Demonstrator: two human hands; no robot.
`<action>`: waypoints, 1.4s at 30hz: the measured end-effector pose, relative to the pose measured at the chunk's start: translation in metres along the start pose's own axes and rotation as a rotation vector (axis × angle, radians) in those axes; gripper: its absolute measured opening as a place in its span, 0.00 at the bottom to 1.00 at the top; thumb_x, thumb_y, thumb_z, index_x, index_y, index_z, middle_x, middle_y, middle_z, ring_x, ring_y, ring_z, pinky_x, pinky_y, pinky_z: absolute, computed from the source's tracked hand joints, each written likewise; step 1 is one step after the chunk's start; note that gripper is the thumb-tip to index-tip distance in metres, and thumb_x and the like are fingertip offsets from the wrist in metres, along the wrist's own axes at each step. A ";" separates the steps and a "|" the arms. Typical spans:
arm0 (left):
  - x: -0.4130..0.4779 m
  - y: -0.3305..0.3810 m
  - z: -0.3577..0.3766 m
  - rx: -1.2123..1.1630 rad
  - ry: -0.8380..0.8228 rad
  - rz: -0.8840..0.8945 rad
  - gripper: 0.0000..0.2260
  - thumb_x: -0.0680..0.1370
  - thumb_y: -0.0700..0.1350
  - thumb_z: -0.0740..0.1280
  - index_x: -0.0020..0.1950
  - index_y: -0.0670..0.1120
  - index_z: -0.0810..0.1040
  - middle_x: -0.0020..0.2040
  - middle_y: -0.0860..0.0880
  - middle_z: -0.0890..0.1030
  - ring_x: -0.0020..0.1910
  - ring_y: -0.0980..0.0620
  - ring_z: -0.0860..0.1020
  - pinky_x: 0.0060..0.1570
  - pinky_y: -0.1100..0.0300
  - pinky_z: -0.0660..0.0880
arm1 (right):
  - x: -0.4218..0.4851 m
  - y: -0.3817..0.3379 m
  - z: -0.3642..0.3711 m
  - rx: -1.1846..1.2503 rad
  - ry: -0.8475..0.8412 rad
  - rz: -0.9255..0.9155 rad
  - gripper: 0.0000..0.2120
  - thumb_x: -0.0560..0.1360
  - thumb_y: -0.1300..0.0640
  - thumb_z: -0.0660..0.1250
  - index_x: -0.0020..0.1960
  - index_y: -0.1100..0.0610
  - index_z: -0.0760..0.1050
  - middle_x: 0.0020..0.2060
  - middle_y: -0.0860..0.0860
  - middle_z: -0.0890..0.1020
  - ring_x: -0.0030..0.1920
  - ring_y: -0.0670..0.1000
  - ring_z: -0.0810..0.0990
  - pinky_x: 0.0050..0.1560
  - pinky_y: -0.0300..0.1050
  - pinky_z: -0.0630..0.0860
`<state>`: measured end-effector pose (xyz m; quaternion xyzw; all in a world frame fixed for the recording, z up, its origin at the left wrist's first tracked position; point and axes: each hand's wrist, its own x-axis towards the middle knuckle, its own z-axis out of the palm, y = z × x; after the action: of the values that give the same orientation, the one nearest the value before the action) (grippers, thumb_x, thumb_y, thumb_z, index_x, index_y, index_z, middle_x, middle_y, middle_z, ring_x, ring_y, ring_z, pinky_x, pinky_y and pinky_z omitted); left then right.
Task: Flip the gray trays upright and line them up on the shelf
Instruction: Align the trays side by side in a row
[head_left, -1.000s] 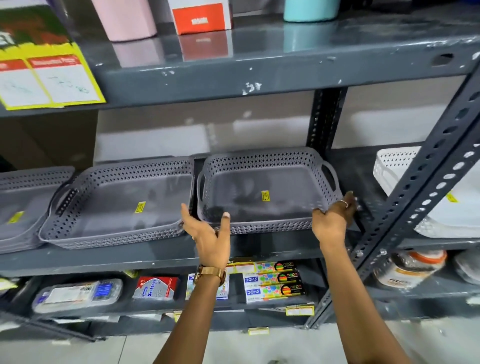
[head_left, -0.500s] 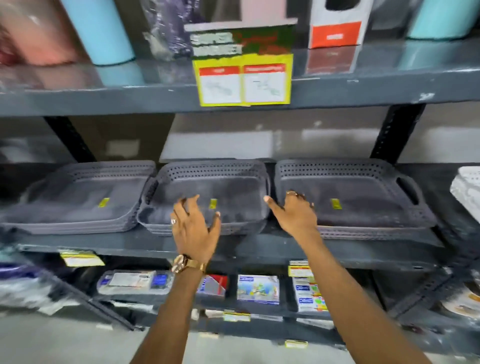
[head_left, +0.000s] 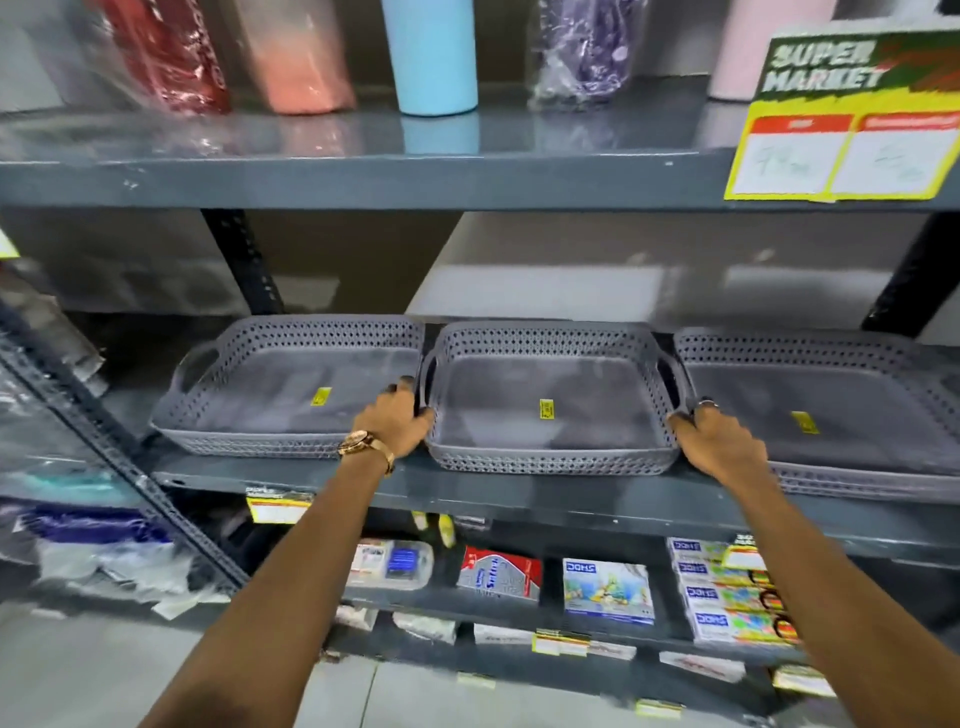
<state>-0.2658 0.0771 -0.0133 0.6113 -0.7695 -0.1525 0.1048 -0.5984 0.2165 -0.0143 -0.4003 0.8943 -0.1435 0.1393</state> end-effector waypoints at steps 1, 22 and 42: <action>0.000 -0.001 0.002 0.020 0.029 0.024 0.22 0.77 0.51 0.61 0.68 0.42 0.64 0.61 0.35 0.76 0.59 0.33 0.75 0.54 0.43 0.74 | -0.001 0.000 0.000 -0.018 0.019 -0.014 0.20 0.78 0.48 0.55 0.60 0.63 0.70 0.61 0.65 0.76 0.60 0.66 0.75 0.59 0.56 0.70; 0.057 0.007 0.006 0.011 0.109 -0.002 0.22 0.77 0.54 0.60 0.69 0.50 0.66 0.63 0.42 0.78 0.58 0.37 0.77 0.54 0.49 0.74 | 0.044 -0.031 0.001 -0.075 0.005 0.007 0.16 0.78 0.55 0.50 0.63 0.60 0.64 0.63 0.65 0.75 0.59 0.65 0.76 0.55 0.56 0.71; -0.035 -0.006 0.011 -0.025 0.192 -0.066 0.20 0.76 0.54 0.62 0.67 0.51 0.71 0.58 0.40 0.81 0.55 0.36 0.79 0.52 0.47 0.74 | -0.029 0.003 0.014 -0.087 0.118 -0.035 0.13 0.79 0.51 0.54 0.57 0.59 0.66 0.53 0.63 0.81 0.53 0.65 0.80 0.54 0.57 0.73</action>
<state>-0.2563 0.1110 -0.0245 0.6468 -0.7334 -0.1061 0.1803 -0.5770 0.2385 -0.0244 -0.4123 0.8993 -0.1302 0.0665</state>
